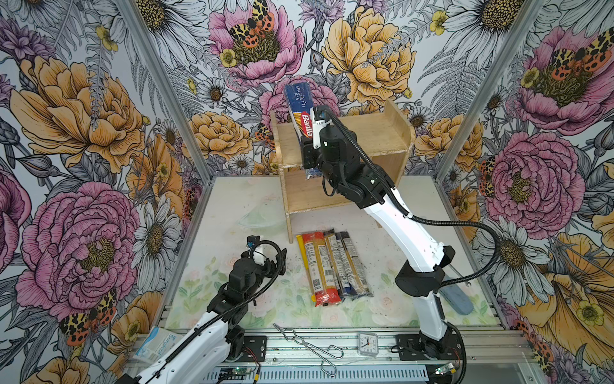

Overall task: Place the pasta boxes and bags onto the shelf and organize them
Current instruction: 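Lower the Barilla box onto the top shelf with the right gripper, then open the right gripper and draw it back toward the remaining packs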

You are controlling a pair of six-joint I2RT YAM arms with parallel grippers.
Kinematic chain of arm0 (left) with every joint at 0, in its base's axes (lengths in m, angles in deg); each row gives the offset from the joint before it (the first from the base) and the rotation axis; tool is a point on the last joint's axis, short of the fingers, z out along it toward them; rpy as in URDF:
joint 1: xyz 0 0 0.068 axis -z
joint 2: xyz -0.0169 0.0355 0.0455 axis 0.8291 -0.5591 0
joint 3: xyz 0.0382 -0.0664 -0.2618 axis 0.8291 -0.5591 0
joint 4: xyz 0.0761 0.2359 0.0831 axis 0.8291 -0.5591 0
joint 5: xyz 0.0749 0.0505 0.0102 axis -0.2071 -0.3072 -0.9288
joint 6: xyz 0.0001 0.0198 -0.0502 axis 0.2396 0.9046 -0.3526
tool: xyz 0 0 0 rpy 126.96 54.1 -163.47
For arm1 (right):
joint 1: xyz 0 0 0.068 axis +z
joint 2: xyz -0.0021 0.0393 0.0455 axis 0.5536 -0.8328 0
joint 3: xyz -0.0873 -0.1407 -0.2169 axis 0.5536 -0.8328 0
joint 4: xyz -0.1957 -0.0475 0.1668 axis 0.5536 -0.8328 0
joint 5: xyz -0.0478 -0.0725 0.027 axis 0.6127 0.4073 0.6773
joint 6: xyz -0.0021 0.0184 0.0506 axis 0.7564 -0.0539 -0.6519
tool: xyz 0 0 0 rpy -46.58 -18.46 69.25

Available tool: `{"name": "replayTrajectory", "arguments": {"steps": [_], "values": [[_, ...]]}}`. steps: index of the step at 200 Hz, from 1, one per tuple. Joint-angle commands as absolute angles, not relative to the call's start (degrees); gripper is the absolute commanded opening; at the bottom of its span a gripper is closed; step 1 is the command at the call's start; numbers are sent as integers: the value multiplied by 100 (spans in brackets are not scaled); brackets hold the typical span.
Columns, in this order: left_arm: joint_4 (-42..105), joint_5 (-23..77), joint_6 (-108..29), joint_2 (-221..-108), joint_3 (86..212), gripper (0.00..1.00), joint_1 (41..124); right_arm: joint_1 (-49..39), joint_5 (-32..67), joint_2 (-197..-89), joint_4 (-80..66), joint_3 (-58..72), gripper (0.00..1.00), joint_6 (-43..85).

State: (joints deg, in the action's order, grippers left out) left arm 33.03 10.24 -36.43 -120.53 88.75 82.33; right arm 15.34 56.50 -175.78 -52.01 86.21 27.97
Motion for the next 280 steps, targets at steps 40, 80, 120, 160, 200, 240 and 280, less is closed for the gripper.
{"name": "replayTrajectory", "arguments": {"steps": [40, 80, 120, 160, 200, 240, 280], "values": [[3429, 1124, -3634, -12007, 8771, 99, 8174, 1438, 5768, -17546, -4540, 8677, 50, 2823], [3422, 1129, -3633, -11988, 8761, 99, 8176, 1411, 5640, -17538, -4540, 8642, 51, 2856], [3421, 1129, -3633, -11987, 8763, 99, 8180, 1403, 5444, -17337, -4545, 8415, 53, 2966], [3422, 1122, -3632, -11992, 8757, 99, 8176, 1402, 4807, -16736, -4541, 7889, 62, 3109], [3424, 1138, -3634, -11988, 8758, 99, 8176, 1402, 4138, -15817, -4540, 7283, 69, 3406], [3394, 1124, -3634, -11967, 8760, 99, 8176, 1402, 3934, -14376, -4511, 5769, 73, 3083], [3416, 1158, -3634, -11987, 8764, 99, 8167, 1402, 4040, -12562, -4383, 3313, 75, 2487]]}}
